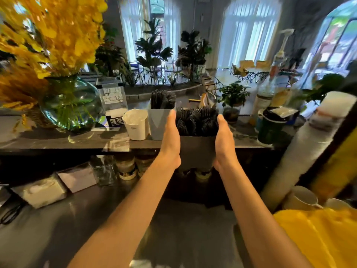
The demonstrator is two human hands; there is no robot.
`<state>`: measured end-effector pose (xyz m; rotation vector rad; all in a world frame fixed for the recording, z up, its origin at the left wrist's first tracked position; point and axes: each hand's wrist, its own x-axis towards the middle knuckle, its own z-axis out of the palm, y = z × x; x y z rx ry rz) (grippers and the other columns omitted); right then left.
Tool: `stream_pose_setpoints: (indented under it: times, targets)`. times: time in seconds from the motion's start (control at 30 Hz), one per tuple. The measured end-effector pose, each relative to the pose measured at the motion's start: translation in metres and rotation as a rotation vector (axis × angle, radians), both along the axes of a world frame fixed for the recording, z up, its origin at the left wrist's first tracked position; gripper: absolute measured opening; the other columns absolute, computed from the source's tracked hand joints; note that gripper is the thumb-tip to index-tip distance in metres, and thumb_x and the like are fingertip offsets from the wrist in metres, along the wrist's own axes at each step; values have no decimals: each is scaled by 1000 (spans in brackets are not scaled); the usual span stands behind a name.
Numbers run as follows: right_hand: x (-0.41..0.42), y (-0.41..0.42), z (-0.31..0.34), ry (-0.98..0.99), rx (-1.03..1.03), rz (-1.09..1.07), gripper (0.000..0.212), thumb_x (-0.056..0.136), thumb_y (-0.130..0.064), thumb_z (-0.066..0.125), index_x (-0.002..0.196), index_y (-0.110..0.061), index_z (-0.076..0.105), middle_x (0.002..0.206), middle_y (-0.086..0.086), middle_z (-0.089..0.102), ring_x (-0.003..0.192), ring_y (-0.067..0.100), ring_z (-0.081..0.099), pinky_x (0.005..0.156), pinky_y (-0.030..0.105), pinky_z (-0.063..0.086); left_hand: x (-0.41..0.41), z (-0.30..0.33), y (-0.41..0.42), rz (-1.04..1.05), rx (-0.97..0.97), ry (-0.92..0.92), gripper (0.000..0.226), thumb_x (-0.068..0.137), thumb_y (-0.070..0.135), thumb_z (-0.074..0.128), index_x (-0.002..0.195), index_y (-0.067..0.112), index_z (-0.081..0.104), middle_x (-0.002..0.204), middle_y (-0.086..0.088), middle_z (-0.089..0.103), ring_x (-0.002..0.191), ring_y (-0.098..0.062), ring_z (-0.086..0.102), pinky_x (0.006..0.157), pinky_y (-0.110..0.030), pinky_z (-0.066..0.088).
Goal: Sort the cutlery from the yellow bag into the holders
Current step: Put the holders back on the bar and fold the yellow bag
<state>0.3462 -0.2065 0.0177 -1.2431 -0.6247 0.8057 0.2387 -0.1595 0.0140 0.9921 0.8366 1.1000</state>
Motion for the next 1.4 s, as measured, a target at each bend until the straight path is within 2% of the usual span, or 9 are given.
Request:
stream_pose_setpoints:
  times: [0.17,0.3,0.43,0.53,0.7,0.8,0.97,1.17,1.4]
  targets:
    - [41,51,7,30,48,-18,74,86,-70,44,151,-34,43,155,-9,43,142,14,39,119,46,32,41,20,30,49,78,75,67,94,70,36,152,38,33,163,8,24,149,-16,22,121,-44,20]
    - [79,127,-36,59,61,42,85,67,-86,51,140,-42,53,146,-11,54,137,15,48,116,51,36,62,8,75,96,131,100,61,101,59,30,156,31,28,164,8,21,150,-12,17,111,-30,17]
    - [90,159,-60,56,9,52,92,67,-92,50,143,-40,51,148,-12,52,138,14,46,118,48,33,73,-15,104,80,92,124,66,97,65,35,154,32,32,162,7,27,148,-12,23,118,-32,17]
    - [76,150,-35,-15,21,18,65,100,-58,42,156,-27,34,158,-8,37,145,11,32,116,30,24,77,-32,119,69,102,133,80,87,74,40,153,30,34,159,5,35,146,-10,30,123,-41,21]
    - [83,168,-57,-56,67,-54,55,108,-44,32,157,-21,28,161,-7,31,148,8,25,115,22,20,86,-46,125,82,101,128,66,102,56,32,158,24,18,154,18,21,139,4,18,114,-19,8]
    - [78,166,-64,-50,47,-51,58,108,-47,29,159,-20,23,163,-7,27,150,8,21,116,21,16,90,-67,131,86,5,158,101,74,86,38,155,26,32,160,7,32,146,-9,28,124,-36,16]
    - [66,130,-67,-55,-34,-47,60,108,-50,26,160,-22,19,166,-6,20,152,13,18,121,28,14,81,-65,99,31,-53,332,78,95,67,27,158,23,19,164,1,21,150,-20,20,124,-46,15]
    - [39,36,-52,-120,23,-67,51,110,-40,27,157,-22,28,164,-5,27,149,8,24,122,30,17,62,-38,7,15,139,356,56,106,41,32,158,22,22,161,3,27,147,-14,26,113,-28,22]
    - [14,-85,-60,-70,-39,-205,43,107,-34,41,148,-23,46,146,-10,48,134,5,41,118,33,32,42,-36,-98,-198,127,281,27,106,38,36,128,32,50,111,25,49,110,2,46,108,-33,34]
